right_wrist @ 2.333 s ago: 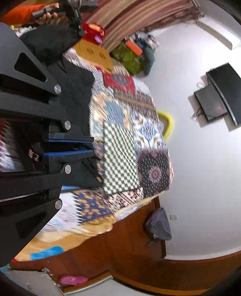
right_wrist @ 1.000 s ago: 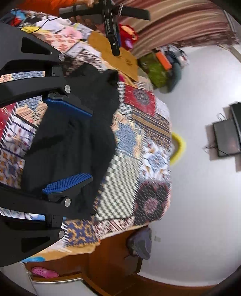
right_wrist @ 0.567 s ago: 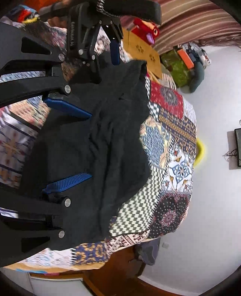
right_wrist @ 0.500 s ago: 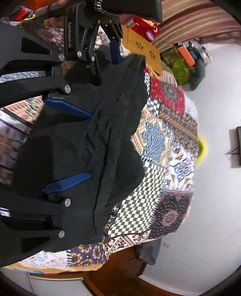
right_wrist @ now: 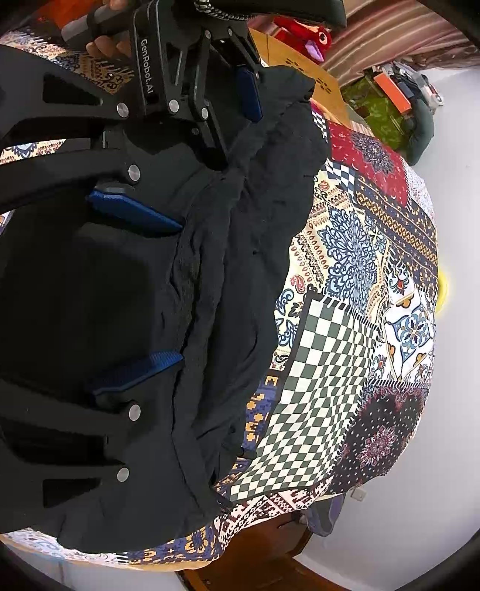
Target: Fold large clothes
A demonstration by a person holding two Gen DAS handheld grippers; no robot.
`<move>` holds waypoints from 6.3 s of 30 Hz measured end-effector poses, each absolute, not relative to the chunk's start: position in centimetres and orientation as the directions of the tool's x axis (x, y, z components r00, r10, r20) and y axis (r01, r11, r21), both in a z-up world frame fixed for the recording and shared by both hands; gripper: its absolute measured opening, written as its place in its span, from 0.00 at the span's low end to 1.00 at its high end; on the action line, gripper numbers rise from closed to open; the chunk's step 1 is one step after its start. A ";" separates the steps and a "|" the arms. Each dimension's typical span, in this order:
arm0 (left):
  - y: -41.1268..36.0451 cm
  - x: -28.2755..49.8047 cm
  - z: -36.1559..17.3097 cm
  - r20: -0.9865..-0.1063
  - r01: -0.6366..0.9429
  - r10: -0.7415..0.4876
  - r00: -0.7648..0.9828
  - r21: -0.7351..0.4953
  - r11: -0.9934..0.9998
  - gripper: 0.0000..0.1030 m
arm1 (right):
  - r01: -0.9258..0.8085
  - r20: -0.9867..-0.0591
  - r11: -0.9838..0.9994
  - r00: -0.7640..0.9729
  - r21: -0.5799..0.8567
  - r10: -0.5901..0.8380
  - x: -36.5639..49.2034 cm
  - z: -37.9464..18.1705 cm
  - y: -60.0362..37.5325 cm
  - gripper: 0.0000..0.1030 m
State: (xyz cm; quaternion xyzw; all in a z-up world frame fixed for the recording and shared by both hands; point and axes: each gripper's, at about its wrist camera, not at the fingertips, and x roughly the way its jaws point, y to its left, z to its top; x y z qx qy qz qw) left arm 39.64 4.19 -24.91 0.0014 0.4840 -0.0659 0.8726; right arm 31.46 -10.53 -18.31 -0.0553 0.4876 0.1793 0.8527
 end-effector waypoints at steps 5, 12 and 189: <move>4.7 38.6 -23.7 -0.850 0.082 -0.091 0.518 -0.056 0.995 0.86 | -0.338 -0.855 0.939 0.466 0.064 0.226 31.0 -17.1 -10.5 0.63; 8.6 34.8 -20.3 -0.821 -0.025 -0.076 0.565 -0.109 0.994 0.86 | -0.347 -0.843 0.934 0.475 0.083 0.251 28.9 -14.4 -10.4 0.63; 10.2 35.1 -23.2 -0.727 -0.090 -0.597 0.339 -0.657 0.749 0.78 | -0.103 -0.779 0.810 0.225 0.578 0.585 31.8 -17.3 -18.1 0.12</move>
